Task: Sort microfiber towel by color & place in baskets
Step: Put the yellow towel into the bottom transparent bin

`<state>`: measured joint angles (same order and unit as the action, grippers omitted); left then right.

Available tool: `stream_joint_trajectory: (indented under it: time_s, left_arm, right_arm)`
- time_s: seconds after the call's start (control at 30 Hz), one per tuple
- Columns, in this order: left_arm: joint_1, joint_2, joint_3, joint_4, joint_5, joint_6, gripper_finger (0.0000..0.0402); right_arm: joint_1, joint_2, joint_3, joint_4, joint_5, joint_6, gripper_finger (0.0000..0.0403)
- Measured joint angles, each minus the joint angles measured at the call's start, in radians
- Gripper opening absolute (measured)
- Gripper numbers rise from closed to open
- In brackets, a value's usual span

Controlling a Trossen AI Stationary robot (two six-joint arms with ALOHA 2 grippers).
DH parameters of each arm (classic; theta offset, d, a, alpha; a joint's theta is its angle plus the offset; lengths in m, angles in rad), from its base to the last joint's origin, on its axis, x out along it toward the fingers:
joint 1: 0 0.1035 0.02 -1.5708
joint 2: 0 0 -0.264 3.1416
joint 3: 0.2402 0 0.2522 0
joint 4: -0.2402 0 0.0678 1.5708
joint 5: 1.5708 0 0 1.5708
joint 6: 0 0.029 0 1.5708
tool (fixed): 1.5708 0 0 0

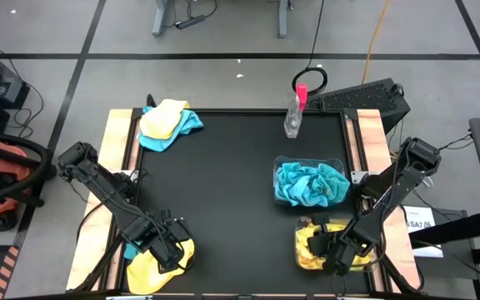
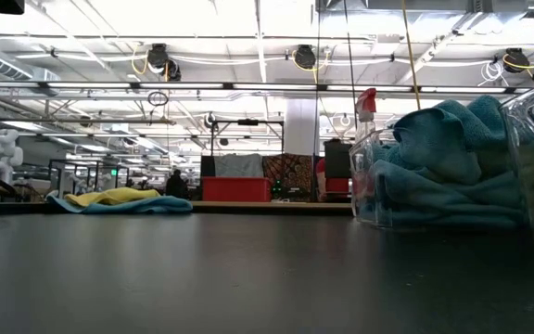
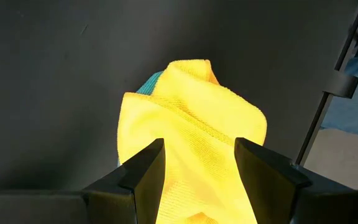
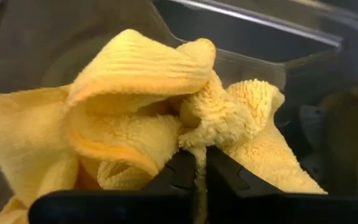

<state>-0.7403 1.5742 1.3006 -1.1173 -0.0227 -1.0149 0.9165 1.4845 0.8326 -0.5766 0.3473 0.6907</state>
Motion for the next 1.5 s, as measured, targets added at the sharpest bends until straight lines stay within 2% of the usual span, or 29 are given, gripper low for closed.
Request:
stream_joint_trajectory:
  time_s: [0.23,0.57,0.73,1.03,1.2,1.37,1.5]
  left_arm:
    - [0.0,0.0,0.0,0.0,0.007,-0.001,0.0199]
    - [0.0,0.0,0.0,0.0,0.012,-0.002,0.0199]
    - [0.0,0.0,0.0,-0.002,0.018,-0.002,0.0199]
    - [-0.03,0.0,0.0,-0.054,0.044,-0.057,0.0199]
    - [-0.081,0.0,0.0,-0.056,0.071,-0.172,0.0199]
    - [-0.136,0.0,0.001,-0.046,0.033,-0.29,0.0213]
    - [-0.165,0.0,0.001,-0.012,-0.065,-0.321,0.0246]
  right_arm:
    - [0.002,0.002,0.06,-0.095,-0.018,-0.046,0.0049]
    - [0.009,0.003,0.32,-0.437,-0.015,-0.031,0.0186]
    - [0.016,0.003,0.434,-0.517,-0.014,-0.029,0.0224]
    - [0.054,0.003,0.517,-0.585,-0.005,-0.018,0.023]
    - [0.064,0.003,0.517,-0.583,-0.001,0.0,0.0223]
    - [0.077,0.003,0.517,-0.58,0.031,0.005,0.0219]
    - [0.09,0.003,0.517,-0.58,0.065,0.005,0.0219]
